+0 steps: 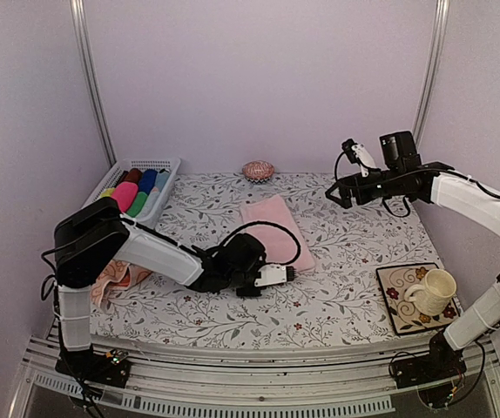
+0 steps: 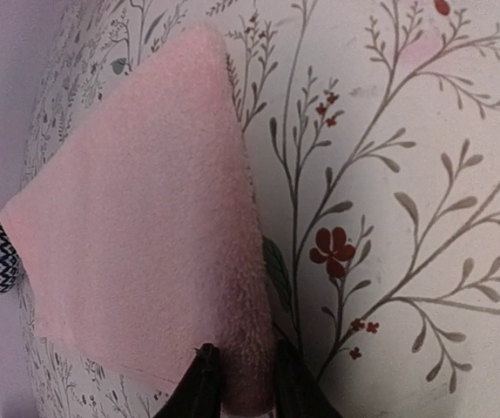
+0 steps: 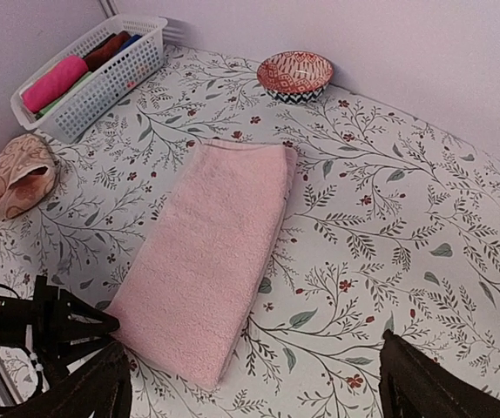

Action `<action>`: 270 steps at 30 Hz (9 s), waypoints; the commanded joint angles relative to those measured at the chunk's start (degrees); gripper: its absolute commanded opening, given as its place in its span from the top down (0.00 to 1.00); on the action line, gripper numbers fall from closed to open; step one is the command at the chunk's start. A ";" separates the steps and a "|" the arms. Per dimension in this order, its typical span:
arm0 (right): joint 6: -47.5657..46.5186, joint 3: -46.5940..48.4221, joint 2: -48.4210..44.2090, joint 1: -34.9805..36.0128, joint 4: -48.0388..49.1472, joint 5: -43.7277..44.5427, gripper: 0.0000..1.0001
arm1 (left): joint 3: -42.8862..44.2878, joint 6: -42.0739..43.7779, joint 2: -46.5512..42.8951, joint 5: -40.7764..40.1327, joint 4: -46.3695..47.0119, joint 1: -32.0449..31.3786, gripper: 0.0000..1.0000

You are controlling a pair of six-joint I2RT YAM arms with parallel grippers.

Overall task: Roll the towels
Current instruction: Pick up the towel from the center of the board, then roll the towel at the center of the board.

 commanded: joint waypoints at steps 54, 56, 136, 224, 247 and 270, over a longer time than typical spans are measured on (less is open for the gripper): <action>-49.29 -23.23 19.91 24.65 38.59 10.09 0.22 | -6.90 -22.06 -12.13 41.84 -10.11 20.18 1.00; -48.64 -22.28 20.73 24.79 37.59 10.39 0.28 | -6.95 -21.98 -12.18 41.87 -10.11 20.18 1.00; -13.81 3.28 32.85 12.88 -4.54 -14.34 0.70 | 0.28 -26.46 -0.49 26.96 -13.80 19.29 0.60; -49.32 -20.94 29.84 31.18 35.42 24.62 0.94 | 8.92 -29.78 4.18 32.40 -27.57 23.17 0.49; -37.22 -7.04 25.32 24.86 2.92 -8.48 0.96 | -20.00 -11.35 -24.22 16.32 5.62 11.60 0.03; -34.44 1.79 31.40 21.28 -4.24 -16.83 0.94 | -25.06 5.51 -18.51 14.38 17.03 1.82 0.30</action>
